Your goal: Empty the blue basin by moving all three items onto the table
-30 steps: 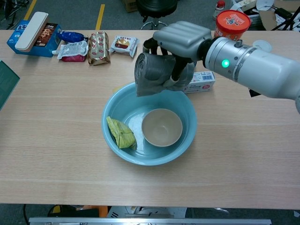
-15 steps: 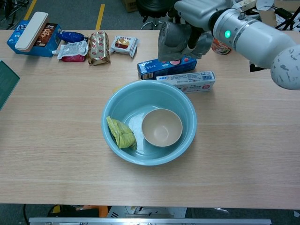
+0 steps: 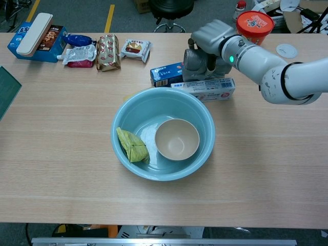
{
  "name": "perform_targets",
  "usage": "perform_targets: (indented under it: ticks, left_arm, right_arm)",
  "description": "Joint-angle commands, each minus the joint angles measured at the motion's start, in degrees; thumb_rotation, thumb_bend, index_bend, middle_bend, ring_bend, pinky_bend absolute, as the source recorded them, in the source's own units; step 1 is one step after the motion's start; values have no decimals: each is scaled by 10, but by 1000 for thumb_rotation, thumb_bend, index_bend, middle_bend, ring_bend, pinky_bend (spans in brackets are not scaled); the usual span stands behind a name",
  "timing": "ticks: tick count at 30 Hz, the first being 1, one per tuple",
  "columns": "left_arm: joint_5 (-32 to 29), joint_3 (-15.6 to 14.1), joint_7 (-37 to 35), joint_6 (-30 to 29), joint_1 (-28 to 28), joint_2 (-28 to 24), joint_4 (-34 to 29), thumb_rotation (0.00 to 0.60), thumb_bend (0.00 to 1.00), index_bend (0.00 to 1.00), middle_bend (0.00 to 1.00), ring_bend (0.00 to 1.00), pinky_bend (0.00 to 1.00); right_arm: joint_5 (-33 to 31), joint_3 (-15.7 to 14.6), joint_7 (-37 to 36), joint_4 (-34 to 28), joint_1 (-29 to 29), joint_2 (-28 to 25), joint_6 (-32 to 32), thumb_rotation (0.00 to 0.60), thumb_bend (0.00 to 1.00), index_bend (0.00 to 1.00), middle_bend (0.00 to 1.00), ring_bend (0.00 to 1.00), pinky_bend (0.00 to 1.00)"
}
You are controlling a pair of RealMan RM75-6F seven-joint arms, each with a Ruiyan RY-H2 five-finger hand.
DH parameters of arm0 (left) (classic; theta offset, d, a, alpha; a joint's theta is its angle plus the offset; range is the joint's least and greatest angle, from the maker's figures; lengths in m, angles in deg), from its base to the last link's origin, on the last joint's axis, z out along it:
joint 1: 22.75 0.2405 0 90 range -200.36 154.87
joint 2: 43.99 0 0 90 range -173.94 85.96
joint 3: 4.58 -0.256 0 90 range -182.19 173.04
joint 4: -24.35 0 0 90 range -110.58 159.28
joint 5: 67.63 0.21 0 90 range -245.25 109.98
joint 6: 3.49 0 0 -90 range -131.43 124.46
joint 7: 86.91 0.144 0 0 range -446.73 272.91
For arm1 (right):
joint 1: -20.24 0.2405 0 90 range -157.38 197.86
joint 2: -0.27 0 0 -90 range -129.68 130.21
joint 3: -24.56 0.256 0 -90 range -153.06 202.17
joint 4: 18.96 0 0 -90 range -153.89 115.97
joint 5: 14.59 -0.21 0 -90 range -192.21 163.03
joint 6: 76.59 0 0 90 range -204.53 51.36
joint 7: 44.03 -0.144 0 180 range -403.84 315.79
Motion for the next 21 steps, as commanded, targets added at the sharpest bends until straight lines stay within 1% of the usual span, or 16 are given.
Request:
perform_targets:
  ticks: [1,5,7,9,11,12,14,16,19,21]
  left_arm:
    - [0,1,0,1,-1,1,0,600,427,435,391,322,235]
    - [-1,3,2,6,-5,2,1,600,427,435,391,322,234]
    - [-1,3,3,10,-7,3,2,600,427,435,392,322,235]
    - [0,4,4,12,-10,4,2,600,427,435,392,322,234]
    - [2,5,5,14,-12,6,2,600,427,435,391,322,234]
    - [4,5,5,15,-13,7,1,600,427,435,391,322,234]
    - [7,5,7,15,-16,8,0,600,427,435,391,322,234]
    - [10,5,8,14,-16,9,-1,600,426,435,391,322,234]
    - [10,4,8,12,-15,7,-3,600,427,435,391,322,233]
    - [9,4,10,10,-13,6,-3,600,427,435,391,322,232]
  right_arm:
    - [-2,-7,1,-2,-7,0,7,600,301,758,702,718,814]
    - [12,-13,-9,-42,-20,-26,3,600,301,758,702,716,814]
    - [21,-19,-13,-73,-29,-50,-3,600,300,758,700,711,814]
    - [17,-25,-10,-101,-34,-73,-3,600,300,749,687,693,814]
    - [-4,-35,8,-132,-34,-99,-5,600,296,654,621,638,796]
    - [-17,-39,19,-144,-32,-109,-6,600,293,555,555,586,762]
    - [-57,-46,41,-173,-23,-131,-8,600,290,310,383,445,654]
    - [-88,-49,56,-199,-14,-149,-12,600,288,153,275,346,574]
    - [-103,-54,70,-229,-4,-170,-24,600,283,18,181,260,501]
    - [-103,-53,70,-242,-2,-179,-32,600,276,0,161,237,481]
